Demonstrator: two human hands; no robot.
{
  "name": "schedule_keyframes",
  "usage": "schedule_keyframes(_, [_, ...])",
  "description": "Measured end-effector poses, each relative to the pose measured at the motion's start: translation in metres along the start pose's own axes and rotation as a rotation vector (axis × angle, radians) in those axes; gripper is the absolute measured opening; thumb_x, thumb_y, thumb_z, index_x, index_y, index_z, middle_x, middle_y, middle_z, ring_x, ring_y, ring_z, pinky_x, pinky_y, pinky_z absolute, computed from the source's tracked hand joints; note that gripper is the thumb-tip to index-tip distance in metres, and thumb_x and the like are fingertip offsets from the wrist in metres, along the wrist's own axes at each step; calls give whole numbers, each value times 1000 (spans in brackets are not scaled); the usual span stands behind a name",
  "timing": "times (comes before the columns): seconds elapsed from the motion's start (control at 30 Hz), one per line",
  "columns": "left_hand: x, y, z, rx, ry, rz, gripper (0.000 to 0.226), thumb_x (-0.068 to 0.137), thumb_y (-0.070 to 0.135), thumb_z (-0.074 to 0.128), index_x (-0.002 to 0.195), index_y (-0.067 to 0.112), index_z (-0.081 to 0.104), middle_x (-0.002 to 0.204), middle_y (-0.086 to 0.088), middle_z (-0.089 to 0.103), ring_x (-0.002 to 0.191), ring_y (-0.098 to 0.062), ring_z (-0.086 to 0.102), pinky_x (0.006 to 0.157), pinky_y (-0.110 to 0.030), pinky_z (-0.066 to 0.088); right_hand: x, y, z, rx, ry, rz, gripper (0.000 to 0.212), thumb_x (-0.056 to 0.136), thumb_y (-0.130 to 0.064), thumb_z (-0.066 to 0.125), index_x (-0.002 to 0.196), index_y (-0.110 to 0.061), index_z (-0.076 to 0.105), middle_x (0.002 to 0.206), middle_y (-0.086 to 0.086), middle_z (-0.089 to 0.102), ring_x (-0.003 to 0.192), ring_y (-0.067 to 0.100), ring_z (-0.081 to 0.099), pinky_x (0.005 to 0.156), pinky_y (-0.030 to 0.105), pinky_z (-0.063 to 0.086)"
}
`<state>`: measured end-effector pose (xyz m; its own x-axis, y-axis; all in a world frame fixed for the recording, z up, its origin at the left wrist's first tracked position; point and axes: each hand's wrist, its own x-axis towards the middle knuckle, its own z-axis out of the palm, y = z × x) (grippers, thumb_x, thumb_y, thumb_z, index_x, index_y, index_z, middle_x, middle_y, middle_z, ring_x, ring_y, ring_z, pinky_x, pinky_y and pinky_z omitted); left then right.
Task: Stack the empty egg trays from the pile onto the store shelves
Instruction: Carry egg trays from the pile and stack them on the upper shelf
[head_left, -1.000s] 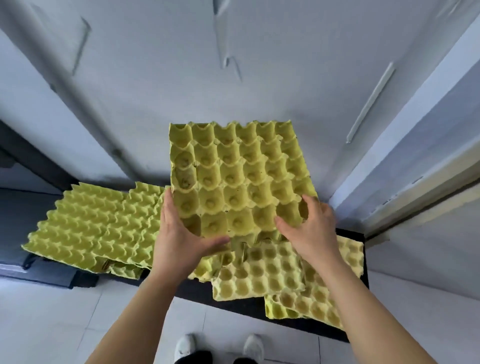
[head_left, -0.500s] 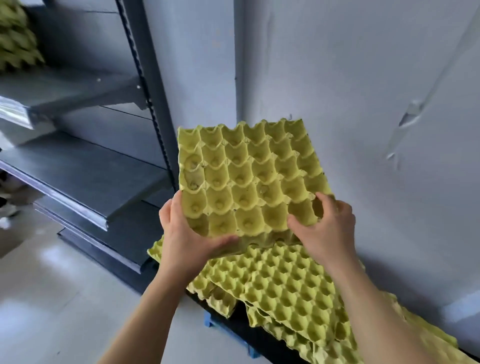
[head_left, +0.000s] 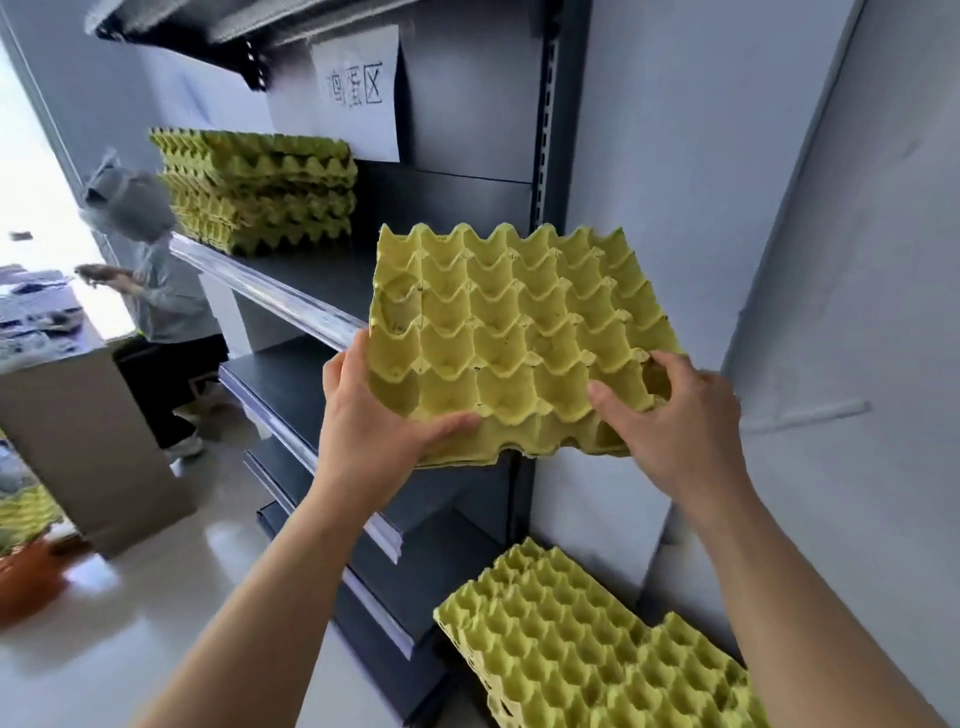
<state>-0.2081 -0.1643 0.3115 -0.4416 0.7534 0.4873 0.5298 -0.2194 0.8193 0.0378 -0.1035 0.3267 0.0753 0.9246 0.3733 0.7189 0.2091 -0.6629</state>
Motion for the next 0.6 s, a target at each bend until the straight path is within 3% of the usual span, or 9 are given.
schedule_keyframes(0.13, [60, -20, -22, 26, 67, -26, 139, 26, 77, 76, 148, 32, 29, 127, 21, 34, 106, 7, 40, 84, -5, 26, 49, -45, 41, 5, -13, -61, 95, 65, -80, 54, 140, -23, 42, 127, 19, 42, 123, 35, 37, 102, 44, 36])
schedule_keyframes(0.23, [104, -35, -33, 51, 110, -44, 141, 26, 75, 77, 149, 29, 28, 128, 20, 33, 109, 4, 38, 93, -17, 29, 83, -75, 68, -5, -30, -107, 93, 68, -80, 52, 140, -23, 41, 127, 19, 43, 123, 35, 37, 103, 45, 37])
schedule_keyframes(0.43, [185, -71, -58, 61, 124, -60, 141, 28, 73, 79, 151, 25, 29, 144, 6, 43, 128, -13, 45, 106, -32, 36, 136, -124, 118, -47, -58, -157, 96, 67, -87, 43, 140, -24, 43, 126, 14, 47, 120, 31, 43, 99, 46, 41])
schedule_keyframes(0.6, [243, -104, -78, 45, 76, -52, 139, 33, 69, 82, 151, 22, 28, 145, 0, 46, 132, -17, 45, 112, -41, 35, 157, -158, 155, -112, -62, -158, 99, 67, -88, 38, 141, -22, 43, 132, 15, 45, 121, 33, 44, 98, 44, 42])
